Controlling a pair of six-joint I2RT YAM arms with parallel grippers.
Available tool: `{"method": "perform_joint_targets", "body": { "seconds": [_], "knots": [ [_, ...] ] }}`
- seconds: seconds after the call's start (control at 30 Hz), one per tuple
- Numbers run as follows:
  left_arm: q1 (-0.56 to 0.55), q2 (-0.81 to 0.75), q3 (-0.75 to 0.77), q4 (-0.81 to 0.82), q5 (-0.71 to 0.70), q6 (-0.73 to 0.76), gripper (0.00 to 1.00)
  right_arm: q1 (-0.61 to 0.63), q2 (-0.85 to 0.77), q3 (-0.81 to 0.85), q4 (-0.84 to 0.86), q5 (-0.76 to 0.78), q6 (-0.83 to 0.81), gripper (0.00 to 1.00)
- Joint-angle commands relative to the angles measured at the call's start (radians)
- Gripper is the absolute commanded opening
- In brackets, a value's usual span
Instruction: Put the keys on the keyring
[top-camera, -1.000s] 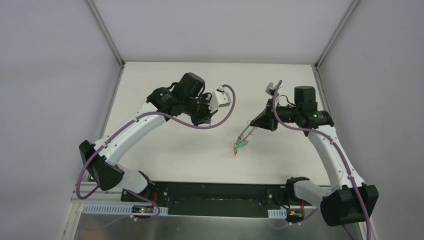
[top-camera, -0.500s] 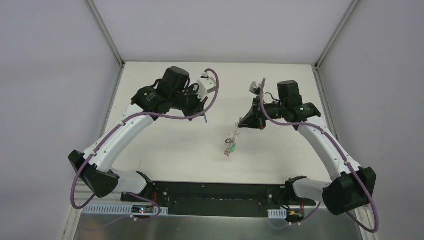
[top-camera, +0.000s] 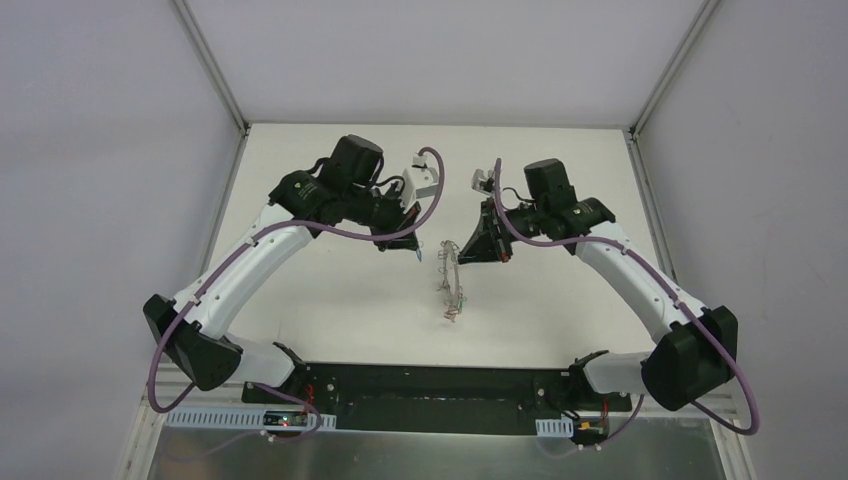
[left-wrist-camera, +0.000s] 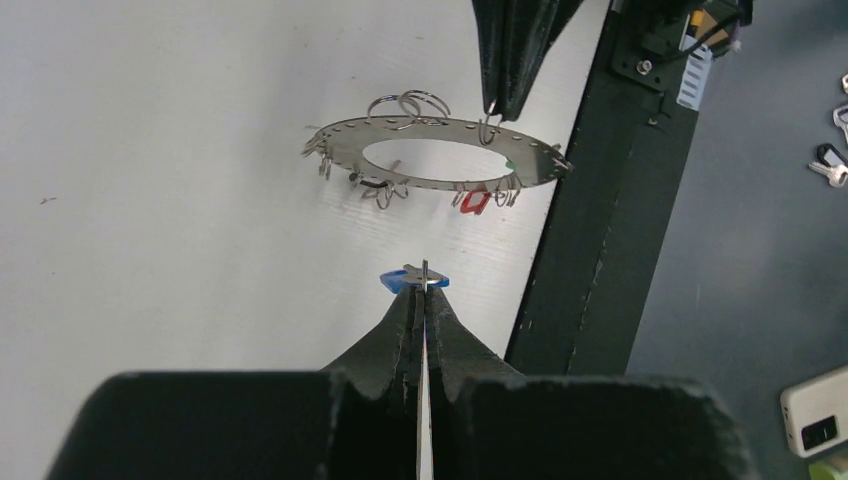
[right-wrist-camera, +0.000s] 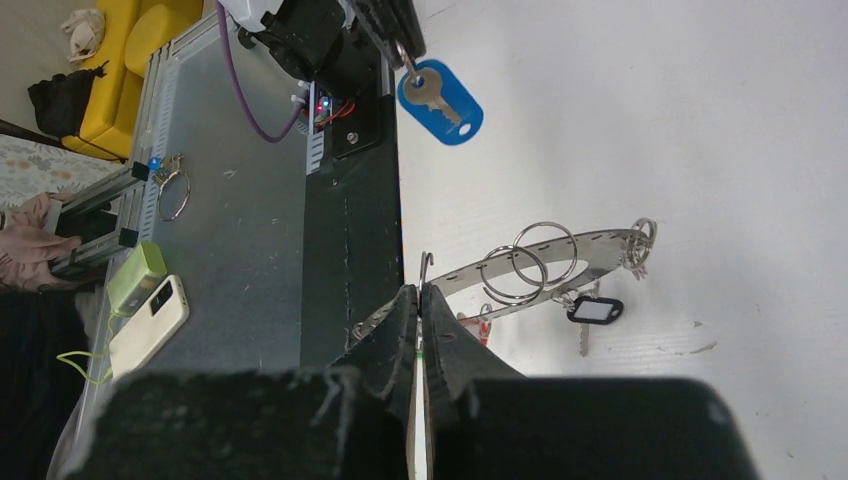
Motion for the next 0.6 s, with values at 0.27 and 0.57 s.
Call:
{"method": "perform_joint_targets", "body": {
  "seconds": [0.27, 0.57],
  "knots": [
    [0.002, 0.033, 0.082, -0.092, 0.170, 0.194, 0.00, 0.013, 0.026, 0.060, 0.043, -0.074, 0.029, 0.00],
    [-0.029, 0.077, 0.126, -0.096, 0.201, 0.217, 0.00, 0.022, 0.009, 0.047, 0.081, -0.128, 0.029, 0.00]
  ]
}}
